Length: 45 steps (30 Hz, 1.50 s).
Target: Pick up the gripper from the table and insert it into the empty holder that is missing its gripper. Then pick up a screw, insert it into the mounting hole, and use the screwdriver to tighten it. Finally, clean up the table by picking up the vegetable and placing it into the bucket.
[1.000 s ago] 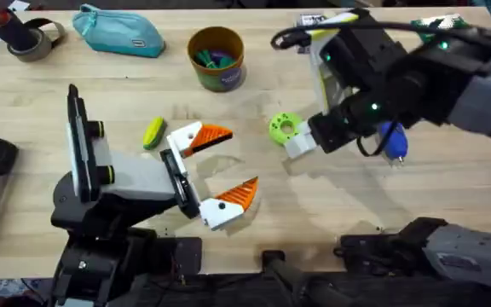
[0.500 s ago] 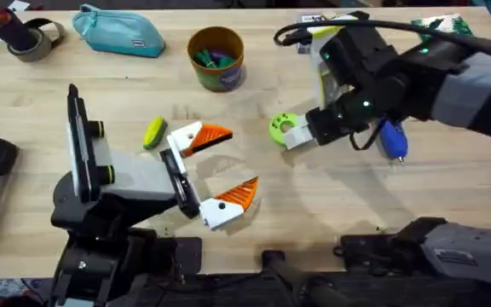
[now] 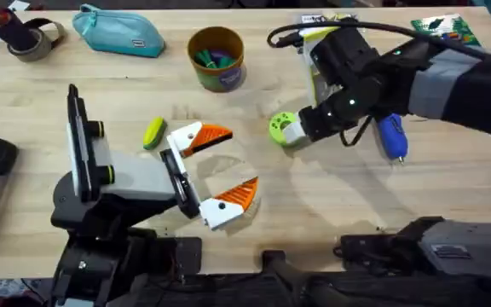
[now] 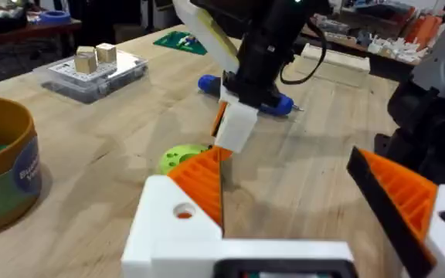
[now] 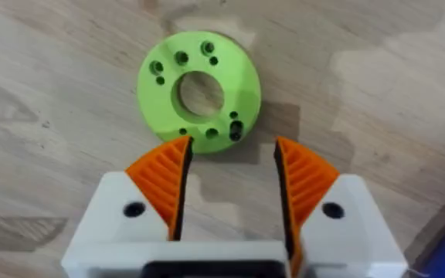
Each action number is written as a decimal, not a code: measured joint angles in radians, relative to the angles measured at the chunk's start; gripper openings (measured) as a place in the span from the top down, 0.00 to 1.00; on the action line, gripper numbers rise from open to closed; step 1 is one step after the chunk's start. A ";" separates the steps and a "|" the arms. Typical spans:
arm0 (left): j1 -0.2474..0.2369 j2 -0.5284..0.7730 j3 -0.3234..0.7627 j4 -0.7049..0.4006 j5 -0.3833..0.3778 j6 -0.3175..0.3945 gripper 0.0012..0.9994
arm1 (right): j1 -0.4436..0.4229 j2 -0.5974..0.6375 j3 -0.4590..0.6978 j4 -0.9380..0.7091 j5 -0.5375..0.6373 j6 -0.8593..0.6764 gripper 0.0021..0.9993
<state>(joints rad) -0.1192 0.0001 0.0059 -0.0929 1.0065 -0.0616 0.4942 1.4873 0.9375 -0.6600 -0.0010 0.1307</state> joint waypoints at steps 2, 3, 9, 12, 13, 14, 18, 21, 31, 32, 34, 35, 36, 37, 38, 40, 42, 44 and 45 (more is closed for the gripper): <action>0.000 0.000 0.000 0.000 0.000 0.000 0.01 | 0.000 0.001 0.000 0.010 0.000 0.000 0.40; 0.000 0.000 0.000 0.000 0.000 0.000 0.01 | -0.001 0.001 0.000 0.016 0.000 0.000 0.41; 0.000 0.000 0.000 0.000 0.000 0.000 0.01 | -0.002 0.022 0.000 0.033 0.000 0.002 0.53; 0.000 0.000 0.000 0.000 0.000 0.000 0.01 | -0.002 0.035 0.000 0.041 0.000 0.000 0.58; 0.000 0.000 0.000 0.000 0.000 0.000 0.01 | -0.002 0.036 0.000 0.043 0.000 0.000 0.59; 0.000 0.000 0.000 0.000 0.000 0.000 0.01 | -0.002 0.036 0.000 0.044 0.000 0.000 0.60; 0.000 0.000 0.000 0.000 0.000 0.000 0.01 | -0.002 0.036 0.000 0.044 0.007 0.000 0.65; 0.000 0.000 0.000 0.000 0.000 0.000 0.01 | -0.002 0.036 0.000 0.044 0.009 0.000 0.70; 0.000 0.000 0.000 0.000 0.000 0.000 0.01 | -0.002 0.036 0.000 0.044 0.012 0.000 0.81; 0.000 0.000 0.000 0.000 0.000 0.000 0.01 | -0.002 0.036 0.000 0.045 0.012 0.000 0.83; 0.000 0.000 0.000 0.000 0.000 0.000 0.01 | -0.002 0.036 0.000 0.045 0.012 0.000 0.87; 0.000 0.000 0.000 0.000 0.000 0.000 0.01 | -0.002 0.036 0.000 0.044 0.012 0.001 0.90; 0.000 0.000 0.000 0.000 0.000 0.000 0.01 | -0.002 0.036 0.000 0.045 0.012 0.000 0.92; 0.000 0.000 0.000 0.000 0.000 0.000 0.01 | -0.002 0.036 0.000 0.045 0.012 0.000 0.94; 0.000 0.000 0.000 0.000 0.000 0.000 0.01 | -0.002 0.036 0.000 0.045 0.012 0.001 0.98; 0.000 0.000 0.000 0.000 0.000 0.000 0.01 | -0.002 0.036 0.000 0.045 0.013 0.001 0.99; 0.000 0.000 0.000 0.000 0.000 0.000 0.01 | -0.002 0.036 0.000 0.045 0.013 0.000 0.99; 0.000 0.000 0.000 0.000 0.000 0.000 0.01 | -0.002 0.036 0.000 0.045 0.014 0.000 0.99; 0.000 0.000 0.000 0.000 0.000 0.000 0.01 | -0.002 0.036 0.000 0.045 0.015 0.000 1.00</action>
<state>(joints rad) -0.1192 0.0002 0.0059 -0.0929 1.0065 -0.0616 0.4923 1.5231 0.9371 -0.6151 0.0136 0.1310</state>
